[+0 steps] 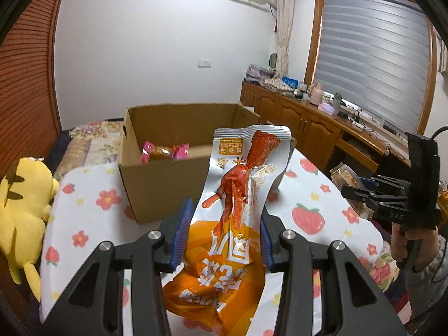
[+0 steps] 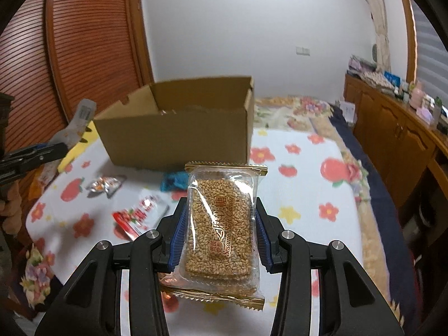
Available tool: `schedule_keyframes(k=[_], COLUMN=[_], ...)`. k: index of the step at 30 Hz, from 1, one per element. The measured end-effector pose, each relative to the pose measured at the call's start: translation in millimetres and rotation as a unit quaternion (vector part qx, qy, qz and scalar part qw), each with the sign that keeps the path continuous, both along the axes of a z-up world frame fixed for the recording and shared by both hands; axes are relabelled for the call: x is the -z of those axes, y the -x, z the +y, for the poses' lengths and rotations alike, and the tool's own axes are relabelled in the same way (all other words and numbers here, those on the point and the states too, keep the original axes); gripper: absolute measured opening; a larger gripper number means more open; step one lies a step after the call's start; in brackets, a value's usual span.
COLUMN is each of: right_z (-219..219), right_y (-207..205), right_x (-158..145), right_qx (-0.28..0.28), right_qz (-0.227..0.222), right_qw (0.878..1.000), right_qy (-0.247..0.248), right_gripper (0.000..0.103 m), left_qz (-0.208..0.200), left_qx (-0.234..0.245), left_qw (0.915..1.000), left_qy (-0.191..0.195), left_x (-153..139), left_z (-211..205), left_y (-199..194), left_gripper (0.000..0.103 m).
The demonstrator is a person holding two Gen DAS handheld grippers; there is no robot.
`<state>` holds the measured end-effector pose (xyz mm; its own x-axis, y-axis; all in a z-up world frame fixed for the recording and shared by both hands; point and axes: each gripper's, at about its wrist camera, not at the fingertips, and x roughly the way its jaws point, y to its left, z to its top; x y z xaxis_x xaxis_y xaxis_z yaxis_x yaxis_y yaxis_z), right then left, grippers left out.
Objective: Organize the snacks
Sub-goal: 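Carry the chicken-feet pack and sesame bar over the box and release both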
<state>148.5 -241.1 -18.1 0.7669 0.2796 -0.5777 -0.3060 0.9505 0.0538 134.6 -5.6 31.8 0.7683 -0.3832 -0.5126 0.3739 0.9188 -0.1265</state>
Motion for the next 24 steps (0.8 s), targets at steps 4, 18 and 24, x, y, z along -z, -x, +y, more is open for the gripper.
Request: schedule_keyframes(k=[4, 18, 24], right_z=[15, 70, 85], right_y=[-3, -36, -54], right_x=[-19, -61, -69], right_qx=[-0.016, -0.062, -0.068], right_qz=[-0.021, -0.060, -0.066], right_qw=[1.000, 0.996, 0.995], right_qy=[0.011, 0.022, 0.027], right_gripper=[0.043, 0.043, 0.043], left_qz=[-0.014, -0.031, -0.030], left_qx=[-0.003, -0.027, -0.037], left_qw=[0.9999, 0.9991, 0.9988], left_qy=[0.005, 0.008, -0.006], left_x=[-12, -34, -30], left_z=[3, -1, -5], left_y=[-8, -74, -90], left_gripper=[0.042, 0.042, 0.042])
